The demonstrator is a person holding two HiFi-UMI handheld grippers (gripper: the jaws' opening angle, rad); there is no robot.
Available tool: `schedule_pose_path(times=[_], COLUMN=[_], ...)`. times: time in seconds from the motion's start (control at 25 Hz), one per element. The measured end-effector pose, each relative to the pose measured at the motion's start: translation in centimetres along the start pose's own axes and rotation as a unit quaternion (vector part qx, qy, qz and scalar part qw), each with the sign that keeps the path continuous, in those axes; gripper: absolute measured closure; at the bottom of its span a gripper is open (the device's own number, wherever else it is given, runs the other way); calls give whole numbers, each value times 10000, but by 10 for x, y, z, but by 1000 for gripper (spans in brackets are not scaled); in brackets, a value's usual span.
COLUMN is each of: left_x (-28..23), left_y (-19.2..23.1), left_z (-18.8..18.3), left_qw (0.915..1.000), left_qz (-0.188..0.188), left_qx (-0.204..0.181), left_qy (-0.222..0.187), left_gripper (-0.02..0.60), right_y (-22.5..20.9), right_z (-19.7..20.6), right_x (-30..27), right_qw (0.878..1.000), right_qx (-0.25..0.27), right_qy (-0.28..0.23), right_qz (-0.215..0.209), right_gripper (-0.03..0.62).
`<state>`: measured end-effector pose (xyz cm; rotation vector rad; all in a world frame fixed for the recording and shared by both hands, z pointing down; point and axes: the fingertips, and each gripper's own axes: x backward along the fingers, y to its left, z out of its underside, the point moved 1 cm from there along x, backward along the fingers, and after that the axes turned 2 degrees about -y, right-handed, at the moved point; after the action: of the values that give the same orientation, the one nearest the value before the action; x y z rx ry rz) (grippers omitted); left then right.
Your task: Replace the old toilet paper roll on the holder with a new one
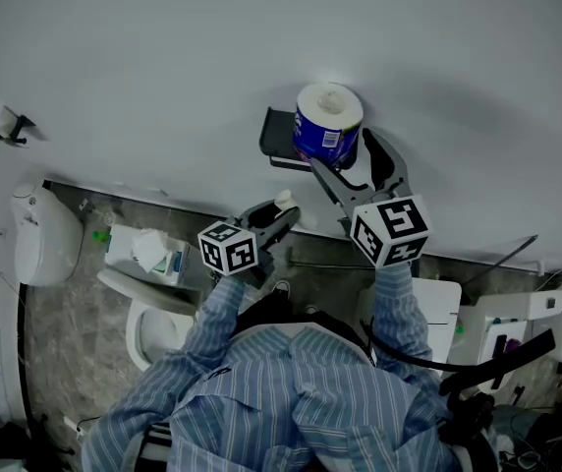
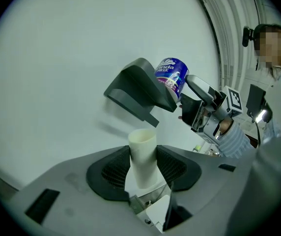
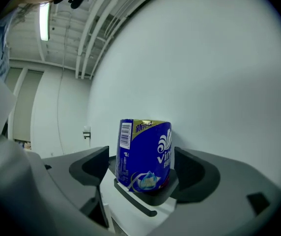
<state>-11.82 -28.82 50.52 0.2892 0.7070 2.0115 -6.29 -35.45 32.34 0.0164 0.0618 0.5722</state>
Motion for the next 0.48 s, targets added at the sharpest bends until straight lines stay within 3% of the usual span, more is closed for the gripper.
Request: schedule_pose_path(times=[0.24, 0.48], left_x=[17, 32], left_y=[6, 11], left_z=[-2, -1], left_qw=[9998, 9991], left_qz=[-158, -311], left_qx=[60, 126], left_qy=[-145, -254], left_gripper=[410, 410], right_y=[-5, -8], right_z=[-4, -3], right_x=[-20, -35], right_qw=[9989, 9971], right_qx=[-428, -437], right_qy=[157, 478], right_qz=[115, 411], right_gripper=[195, 195])
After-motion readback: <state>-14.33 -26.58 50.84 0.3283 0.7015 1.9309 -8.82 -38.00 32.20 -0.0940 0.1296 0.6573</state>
